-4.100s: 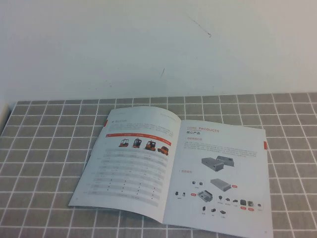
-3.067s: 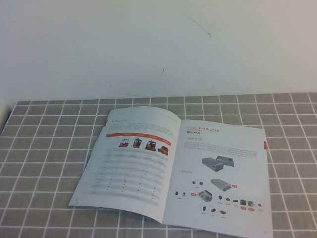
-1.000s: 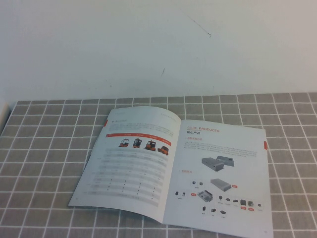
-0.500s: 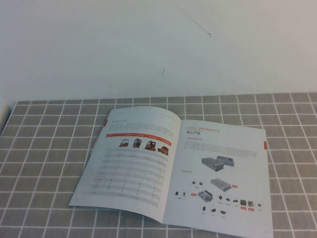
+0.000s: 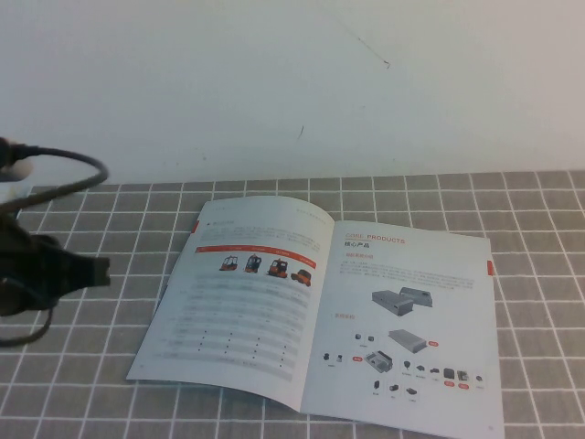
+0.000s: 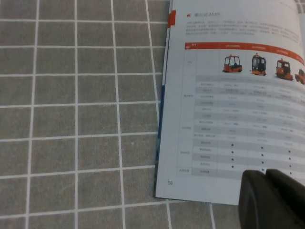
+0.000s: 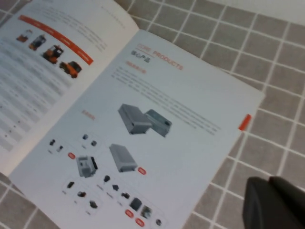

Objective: Close book
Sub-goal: 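Close the open booklet and leave it lying on the table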

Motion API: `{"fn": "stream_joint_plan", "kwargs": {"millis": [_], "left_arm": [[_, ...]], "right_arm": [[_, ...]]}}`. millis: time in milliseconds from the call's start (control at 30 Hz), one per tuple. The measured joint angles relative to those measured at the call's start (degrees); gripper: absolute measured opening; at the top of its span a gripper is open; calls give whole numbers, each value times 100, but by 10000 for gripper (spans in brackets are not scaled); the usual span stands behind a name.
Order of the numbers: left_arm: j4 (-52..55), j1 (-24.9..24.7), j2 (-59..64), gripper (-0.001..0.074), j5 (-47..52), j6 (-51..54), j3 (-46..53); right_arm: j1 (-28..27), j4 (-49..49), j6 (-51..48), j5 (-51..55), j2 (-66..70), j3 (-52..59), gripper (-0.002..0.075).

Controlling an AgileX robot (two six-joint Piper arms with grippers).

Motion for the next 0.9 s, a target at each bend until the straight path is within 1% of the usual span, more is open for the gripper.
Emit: {"fn": "stream_joint_plan", "kwargs": {"millis": [133, 233, 467, 533, 633, 733, 900], "left_arm": [[67, 0, 1086, -3, 0, 28, -515], [165, 0, 1879, -3, 47, 86, -926], [190, 24, 3466, -3, 47, 209, -1985], [190, 93, 3839, -3, 47, 232, -2268], [77, 273, 4272, -3, 59, 258, -2527], [-152, 455, 4608, -3, 9, 268, -2561], [-287, 549, 4971, -3, -53, 322, -2561]], "right_arm": [[24, 1064, -933, -206, 1059, -91, -3], [183, 1411, -1259, -398, 1841, -193, -3], [1026, 1456, -1498, -1062, 3396, -677, -3], [1146, 1456, -1498, -1088, 3740, -860, -3], [1221, 1456, -1437, -1160, 4188, -1090, -3], [1225, 1431, -1423, -1229, 4527, -1201, -3], [1234, 1348, -1417, -1276, 4774, -1236, -3]]}}
